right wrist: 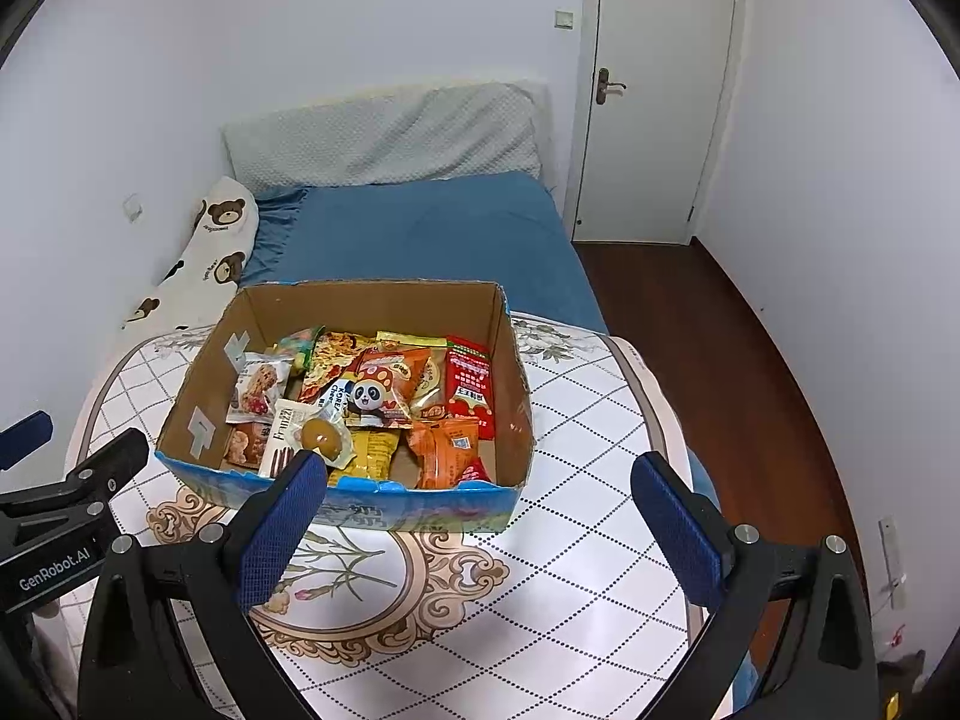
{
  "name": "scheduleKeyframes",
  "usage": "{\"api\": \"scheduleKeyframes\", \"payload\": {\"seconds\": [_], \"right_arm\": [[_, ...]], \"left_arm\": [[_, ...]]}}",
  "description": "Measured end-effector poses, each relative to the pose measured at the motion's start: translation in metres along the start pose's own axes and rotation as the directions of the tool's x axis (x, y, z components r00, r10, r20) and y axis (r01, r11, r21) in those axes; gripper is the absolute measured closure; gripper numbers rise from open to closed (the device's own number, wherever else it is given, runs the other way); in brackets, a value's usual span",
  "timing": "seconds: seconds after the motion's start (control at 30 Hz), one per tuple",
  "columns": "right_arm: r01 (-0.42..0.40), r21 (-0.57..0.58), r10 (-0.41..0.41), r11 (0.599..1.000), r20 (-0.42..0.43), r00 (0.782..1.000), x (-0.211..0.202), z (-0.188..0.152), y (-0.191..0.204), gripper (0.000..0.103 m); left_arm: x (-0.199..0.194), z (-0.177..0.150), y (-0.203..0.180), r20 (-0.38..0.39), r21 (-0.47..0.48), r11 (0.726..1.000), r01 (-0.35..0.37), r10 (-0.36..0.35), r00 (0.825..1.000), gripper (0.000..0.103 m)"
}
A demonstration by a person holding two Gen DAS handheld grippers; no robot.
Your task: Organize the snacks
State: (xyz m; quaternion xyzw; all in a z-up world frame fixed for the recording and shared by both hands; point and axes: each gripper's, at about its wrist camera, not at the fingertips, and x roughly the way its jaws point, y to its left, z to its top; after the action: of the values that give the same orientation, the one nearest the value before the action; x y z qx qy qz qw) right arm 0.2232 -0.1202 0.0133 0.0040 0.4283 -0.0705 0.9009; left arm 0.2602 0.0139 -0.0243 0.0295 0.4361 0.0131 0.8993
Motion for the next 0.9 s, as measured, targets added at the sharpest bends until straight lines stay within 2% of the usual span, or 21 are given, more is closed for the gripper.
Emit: {"api": "scheduleKeyframes", "payload": {"seconds": [0.9], "right_arm": [[-0.02, 0.023, 0.02, 1.0, 0.002, 1.0, -0.011, -0.001, -0.005, 0.0]], "left_arm": [[-0.011, 0.002, -0.004, 0.019, 0.011, 1.0, 0.007, -0.007, 1.0, 0.0]]}}
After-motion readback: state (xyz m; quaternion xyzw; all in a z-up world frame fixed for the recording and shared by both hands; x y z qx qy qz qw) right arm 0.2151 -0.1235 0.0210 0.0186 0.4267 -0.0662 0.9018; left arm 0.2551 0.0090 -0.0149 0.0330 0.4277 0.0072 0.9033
